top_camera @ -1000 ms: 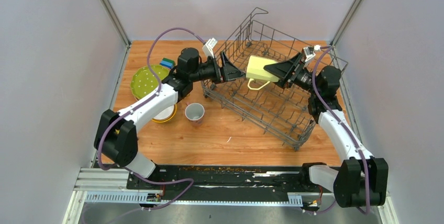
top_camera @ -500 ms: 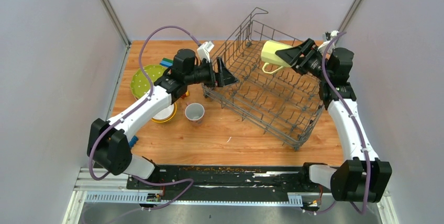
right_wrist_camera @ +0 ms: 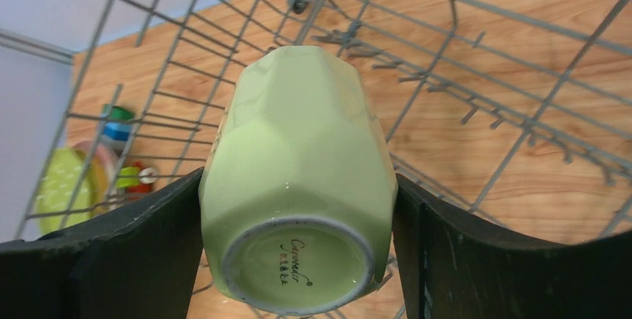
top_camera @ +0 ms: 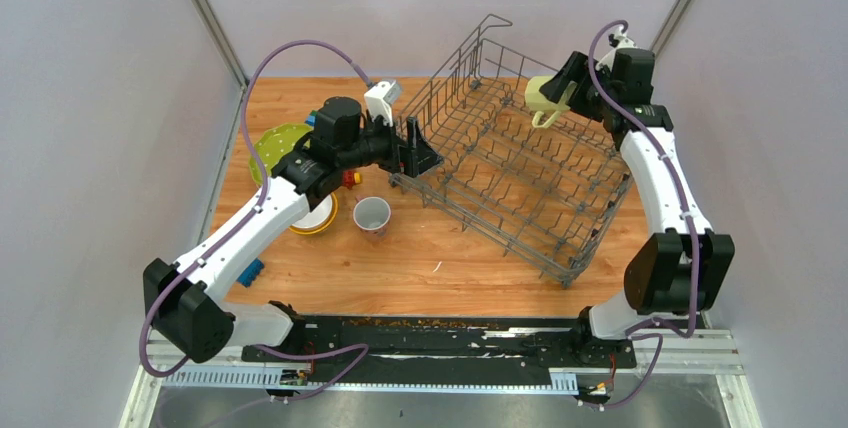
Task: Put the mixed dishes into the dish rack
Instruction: Turn the cup upside down in the dish rack.
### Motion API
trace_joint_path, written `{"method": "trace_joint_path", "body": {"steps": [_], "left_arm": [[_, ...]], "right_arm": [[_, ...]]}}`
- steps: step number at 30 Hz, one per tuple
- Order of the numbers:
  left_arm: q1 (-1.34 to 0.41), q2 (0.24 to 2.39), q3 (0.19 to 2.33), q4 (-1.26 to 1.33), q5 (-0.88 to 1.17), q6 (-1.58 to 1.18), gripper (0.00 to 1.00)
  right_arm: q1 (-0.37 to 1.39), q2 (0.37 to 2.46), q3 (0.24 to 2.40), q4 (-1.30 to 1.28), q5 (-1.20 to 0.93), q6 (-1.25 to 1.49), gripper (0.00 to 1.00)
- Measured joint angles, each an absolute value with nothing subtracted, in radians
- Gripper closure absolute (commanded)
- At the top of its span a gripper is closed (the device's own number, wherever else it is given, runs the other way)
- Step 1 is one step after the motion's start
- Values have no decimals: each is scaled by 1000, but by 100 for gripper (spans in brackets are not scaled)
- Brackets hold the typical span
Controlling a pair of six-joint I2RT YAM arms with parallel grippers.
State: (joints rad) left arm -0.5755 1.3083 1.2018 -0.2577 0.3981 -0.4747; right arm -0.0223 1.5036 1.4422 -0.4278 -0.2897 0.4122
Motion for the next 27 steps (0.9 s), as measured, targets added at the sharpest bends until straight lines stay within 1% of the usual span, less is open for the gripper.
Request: {"method": "trace_joint_path", "body": {"steps": [6,17,27], "left_arm": [[-575,1273,1198,-272,364,-447,0],[-575,1269,1197,-306,352,-435,0],[-575,1268,1197,-315,348,-434,0]], "right_arm": [[49,1645,1616,-525,-128,268,100],[196,1817,1777,-587,141,-68,100],[205,1922,1823,-605,212,-159,100]]}}
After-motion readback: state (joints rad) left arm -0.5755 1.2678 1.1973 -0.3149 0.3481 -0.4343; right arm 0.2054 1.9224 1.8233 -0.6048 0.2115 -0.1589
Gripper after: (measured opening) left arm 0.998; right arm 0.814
